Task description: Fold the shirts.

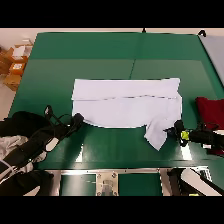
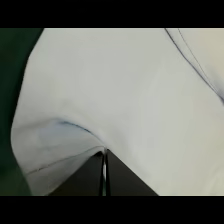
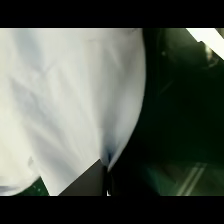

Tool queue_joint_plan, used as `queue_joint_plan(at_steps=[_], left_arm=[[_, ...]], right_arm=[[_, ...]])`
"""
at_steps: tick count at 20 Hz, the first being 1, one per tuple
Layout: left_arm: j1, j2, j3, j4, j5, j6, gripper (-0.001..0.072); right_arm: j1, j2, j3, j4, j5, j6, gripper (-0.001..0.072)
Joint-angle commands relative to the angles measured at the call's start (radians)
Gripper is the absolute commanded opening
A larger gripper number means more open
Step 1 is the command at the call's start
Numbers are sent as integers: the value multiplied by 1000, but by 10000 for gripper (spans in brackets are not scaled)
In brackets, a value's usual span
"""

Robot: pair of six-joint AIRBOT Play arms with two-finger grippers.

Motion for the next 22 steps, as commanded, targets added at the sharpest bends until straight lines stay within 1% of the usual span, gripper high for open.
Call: queue_joint_plan(at_steps=[1, 4, 5, 7, 8, 9, 11, 14, 16, 19, 22], left_arm=[[0, 2, 14, 1, -142, 16, 19], [0, 13, 100, 27, -377, 154, 19], [0, 36, 137, 89, -446, 158, 18], [1, 69, 207, 249, -562, 111, 18], [10, 70, 241, 282, -630, 128, 19], [26, 70, 270, 277, -674, 187, 19], [50, 70, 316, 270, -697, 257, 20], [92, 67, 406, 243, -705, 354, 20], [130, 31, 476, 219, -705, 411, 20], [178, -102, 613, 133, -704, 543, 20], [192, -270, 771, 127, -676, 592, 20]], right_arm=[[11, 30, 62, -117, 63, 61, 26], [11, 121, 143, -238, 94, 171, 25], [11, 150, 164, -267, 108, 201, 25], [11, 189, 183, -281, 126, 216, 24], [11, 198, 187, -281, 137, 222, 24], [11, 202, 193, -281, 150, 227, 24], [11, 204, 236, -276, 175, 227, 24], [13, 202, 359, -218, 186, 227, 24], [30, 172, 440, -179, 179, 227, 24], [86, 78, 545, -133, 134, 227, 24], [139, -69, 655, -126, 80, 227, 24]])
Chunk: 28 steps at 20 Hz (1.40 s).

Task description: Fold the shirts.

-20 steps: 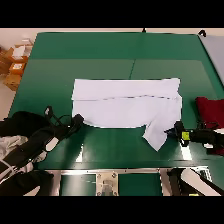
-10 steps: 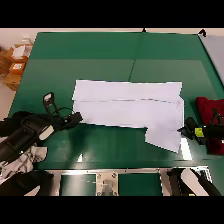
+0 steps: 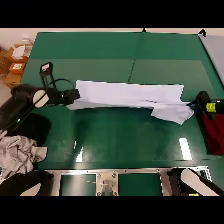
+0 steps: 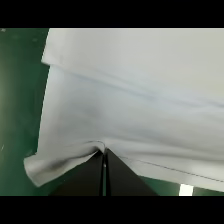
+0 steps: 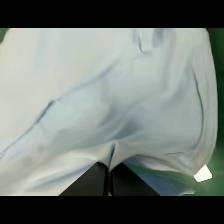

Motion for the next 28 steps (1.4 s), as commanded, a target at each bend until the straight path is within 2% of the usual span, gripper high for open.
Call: queue_joint_plan(at_steps=[1, 4, 7, 8, 9, 10, 11, 12, 13, 14, 17, 19, 20, 21, 23, 24, 26, 27, 28], left_arm=[[22, -195, 188, -44, 29, 112, 20], [23, -399, 353, -48, 64, 142, 21], [22, -557, 472, -48, 182, 169, 22], [23, -583, 489, -46, 210, 169, 26], [29, -589, 499, -15, 237, 169, 220], [36, -587, 520, 0, 237, 169, 575], [50, -585, 557, 14, 209, 169, 698], [69, -585, 601, 15, 146, 169, 655], [85, -585, 644, 15, 73, 169, 654], [98, -585, 678, 16, 13, 169, 654], [124, -585, 711, 15, -74, 209, 653], [124, -585, 711, 15, -128, 246, 652], [124, -585, 711, 14, -151, 248, 652], [124, -585, 711, 11, -174, 248, 651], [124, -585, 711, 11, -216, 248, 651], [124, -585, 711, 11, -232, 248, 603], [124, -585, 711, 10, -256, 247, 62], [124, -585, 711, 9, -268, 247, 29], [124, -585, 712, 3, -279, 247, 32]], right_arm=[[54, -160, 131, 27, -66, 1, 24], [77, -335, 224, 59, -141, -1, 25], [100, -512, 312, 123, -192, -44, 35], [102, -557, 341, 164, -190, -72, 151], [101, -585, 378, 207, -176, -125, 326], [95, -593, 419, 221, -152, -172, 381], [82, -590, 468, 215, -121, -208, 381], [65, -589, 519, 203, -74, -239, 402], [43, -588, 566, 169, -24, -256, 509], [23, -588, 593, 124, 11, -258, 559], [-14, -601, 596, -18, 40, -314, 645], [-29, -633, 591, -69, 68, -373, 652], [-38, -656, 591, -64, 85, -396, 653], [-44, -682, 592, -65, 100, -419, 689], [-48, -738, 592, -64, 134, -468, 691], [-48, -767, 594, -54, 156, -494, 691], [-48, -826, 599, 21, 212, -552, 691], [-48, -855, 607, 68, 244, -571, 691], [-48, -879, 615, 105, 268, -573, 690]])
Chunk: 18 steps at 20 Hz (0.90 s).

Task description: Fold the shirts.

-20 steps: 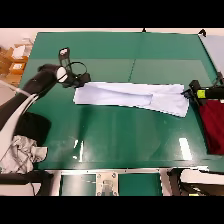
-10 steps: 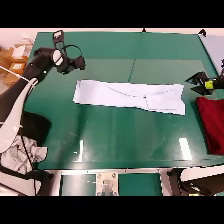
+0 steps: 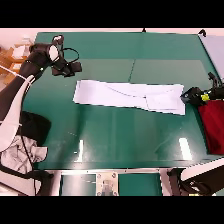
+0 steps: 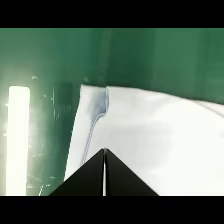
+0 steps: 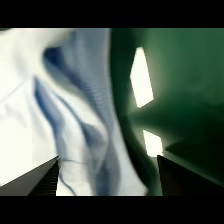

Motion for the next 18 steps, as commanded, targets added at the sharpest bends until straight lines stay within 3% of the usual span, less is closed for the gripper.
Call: queue_joint_plan(at_steps=[1, 4, 5, 6, 8, 10, 11, 15, 18], left_arm=[[1, 0, 2, -10, -59, 3, 32], [0, 0, 2, -72, -77, 37, 31], [0, 0, 2, -119, -71, 88, 31], [0, 0, 2, -171, -64, 118, 30], [0, -4, 2, -281, -48, 157, 22], [-1, -11, -1, -373, -37, 208, 22], [-10, -13, -1, -395, -33, 228, 22], [-126, -81, -1, -444, 60, 240, 22], [-253, -196, 2, -568, 280, 263, 22]], right_arm=[[0, -95, 19, 105, 97, -64, 690], [25, -136, 50, 151, 105, -63, 676], [35, -142, 63, 151, 103, -61, 601], [47, -146, 77, 151, 98, -61, 469], [73, -146, 107, 151, 93, -61, 317], [97, -146, 151, 151, 103, -60, 67], [105, -146, 181, 151, 121, -60, 26], [126, -140, 364, 147, 225, 31, 24], [139, -116, 497, 148, 350, 106, 24]])
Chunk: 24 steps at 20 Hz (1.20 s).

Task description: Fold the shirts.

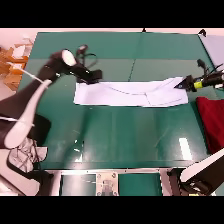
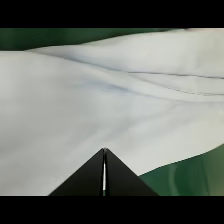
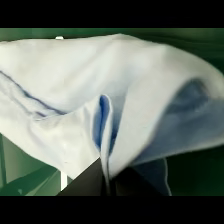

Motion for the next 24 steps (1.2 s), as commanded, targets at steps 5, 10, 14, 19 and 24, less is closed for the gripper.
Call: queue_joint_plan(at_steps=[5, 10, 14, 19, 24], left_arm=[[-240, -316, 140, -371, 419, 113, 22], [-286, -478, 344, -384, 348, 58, 21], [-288, -499, 351, -410, 330, 53, 21], [-264, -466, 378, -439, 233, 54, 22], [-98, -270, 381, -393, -90, 139, 21]], right_arm=[[66, 116, 150, 10, 160, 109, 24], [123, 178, 151, 14, 167, 109, 25], [136, 203, 152, 37, 167, 109, 24], [138, 208, 152, 93, 168, 121, 24], [180, 243, 151, 214, 166, 186, 25]])
